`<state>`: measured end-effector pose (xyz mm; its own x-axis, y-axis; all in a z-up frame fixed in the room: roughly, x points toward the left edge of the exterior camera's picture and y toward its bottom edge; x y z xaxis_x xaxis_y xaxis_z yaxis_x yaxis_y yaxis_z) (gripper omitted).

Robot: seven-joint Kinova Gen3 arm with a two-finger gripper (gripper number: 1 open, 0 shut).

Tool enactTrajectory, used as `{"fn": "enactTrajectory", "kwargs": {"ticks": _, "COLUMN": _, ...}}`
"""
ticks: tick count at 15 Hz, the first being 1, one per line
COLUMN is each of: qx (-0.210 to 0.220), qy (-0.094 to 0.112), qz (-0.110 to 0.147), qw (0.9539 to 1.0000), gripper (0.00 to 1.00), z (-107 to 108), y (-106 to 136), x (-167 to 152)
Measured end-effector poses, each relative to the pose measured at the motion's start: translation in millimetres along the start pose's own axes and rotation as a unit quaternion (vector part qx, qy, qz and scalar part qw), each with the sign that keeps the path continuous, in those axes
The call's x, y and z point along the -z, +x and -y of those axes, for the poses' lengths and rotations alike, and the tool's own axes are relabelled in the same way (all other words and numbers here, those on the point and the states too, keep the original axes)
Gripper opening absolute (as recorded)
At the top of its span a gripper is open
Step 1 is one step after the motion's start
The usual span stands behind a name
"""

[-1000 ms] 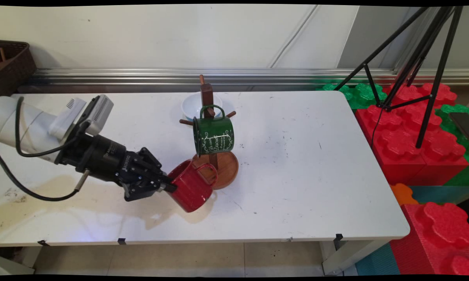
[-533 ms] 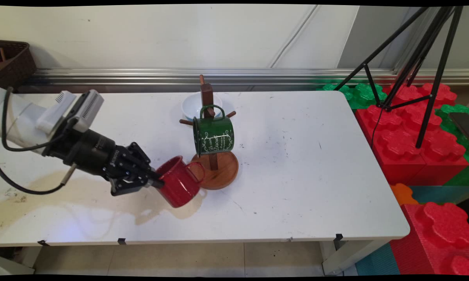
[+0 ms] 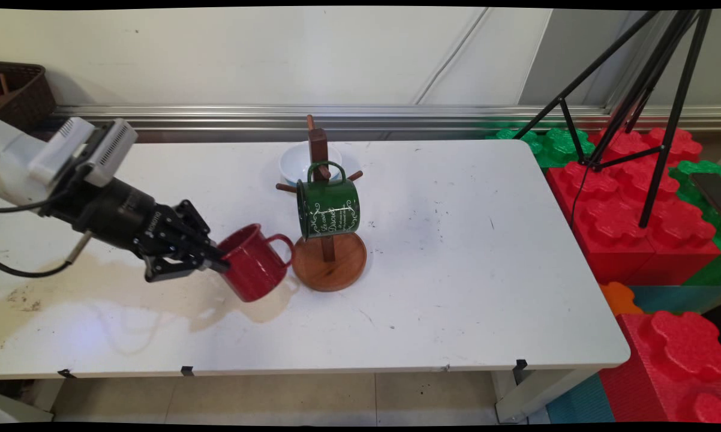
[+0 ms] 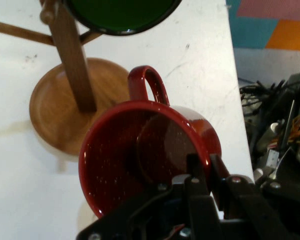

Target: Place the picked object on the table

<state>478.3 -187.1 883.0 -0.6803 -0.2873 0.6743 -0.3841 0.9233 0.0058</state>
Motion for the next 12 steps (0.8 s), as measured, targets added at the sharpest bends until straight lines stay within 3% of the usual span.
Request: {"fn": "enactTrajectory", "kwargs": {"ticks": 12, "qx": -0.055, "qy": 0.031, "qz": 0.056, "qw": 0.9964, "gripper": 0.00, "z": 26.2, "y": -14.2, "x": 45.9}}
